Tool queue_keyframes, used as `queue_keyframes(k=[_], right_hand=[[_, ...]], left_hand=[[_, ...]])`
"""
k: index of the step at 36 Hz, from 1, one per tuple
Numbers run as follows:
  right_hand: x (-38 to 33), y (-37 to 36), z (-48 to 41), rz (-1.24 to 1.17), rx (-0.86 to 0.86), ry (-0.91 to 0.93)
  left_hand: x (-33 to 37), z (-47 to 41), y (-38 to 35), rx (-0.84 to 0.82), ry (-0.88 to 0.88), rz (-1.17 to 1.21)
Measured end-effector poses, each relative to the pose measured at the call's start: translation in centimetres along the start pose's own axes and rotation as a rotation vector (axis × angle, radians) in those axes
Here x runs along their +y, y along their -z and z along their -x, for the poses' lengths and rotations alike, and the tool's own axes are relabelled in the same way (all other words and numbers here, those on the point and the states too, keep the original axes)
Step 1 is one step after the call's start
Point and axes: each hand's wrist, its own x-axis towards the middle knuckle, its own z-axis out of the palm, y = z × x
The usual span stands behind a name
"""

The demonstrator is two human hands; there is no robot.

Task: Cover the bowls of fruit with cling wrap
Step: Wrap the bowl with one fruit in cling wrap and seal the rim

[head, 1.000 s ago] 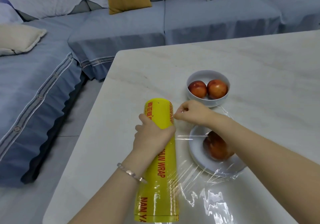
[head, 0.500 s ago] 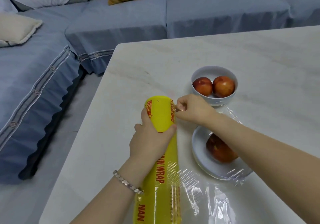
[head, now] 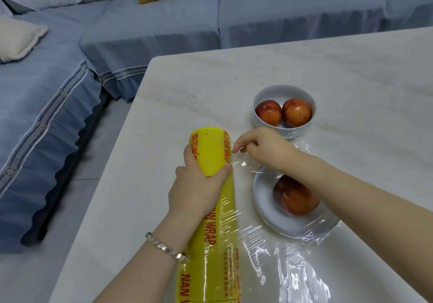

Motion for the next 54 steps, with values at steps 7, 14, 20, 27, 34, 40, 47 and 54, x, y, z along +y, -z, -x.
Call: queue_keyframes(k=[7,14,20,27,34,40,47,54], right_hand=[[0.1,1.2,0.6,-0.306,-0.012,-0.177],[0.0,3.4,2.3,-0.439,-0.132,-0.149],[-1.2,1.7,2.4,0.069,-0.244,-0.139],[-1.8,-0.4,2.7,0.190,-0.193,-0.029],[-1.7,-1.4,3.0,0.155,-0.084,-0.025],[-1.2,-2.5,2.2,0.263,0.042,-0.074],[-1.8,-1.4,3.1,0.114,-0.029,-0.079],[-2.1,-1.1,3.7,0.040,-0.070,-0.045]], left_hand=[[0.0,0.0,0.0,-0.010,0.003,0.006],[-0.5,-0.3,0.2,-0.013,-0.002,0.062],[-0.6,-0.3,0.3,-0.004,-0.010,0.075],[-0.5,-0.3,0.3,-0.004,-0.001,0.065],[-0.2,-0.3,0.1,-0.005,0.007,0.039],[-0.1,-0.2,0.1,-0.004,0.010,0.026],[-0.3,-0.3,0.2,-0.004,0.011,0.065],[-0.2,-0.4,0.0,0.014,0.004,0.041]])
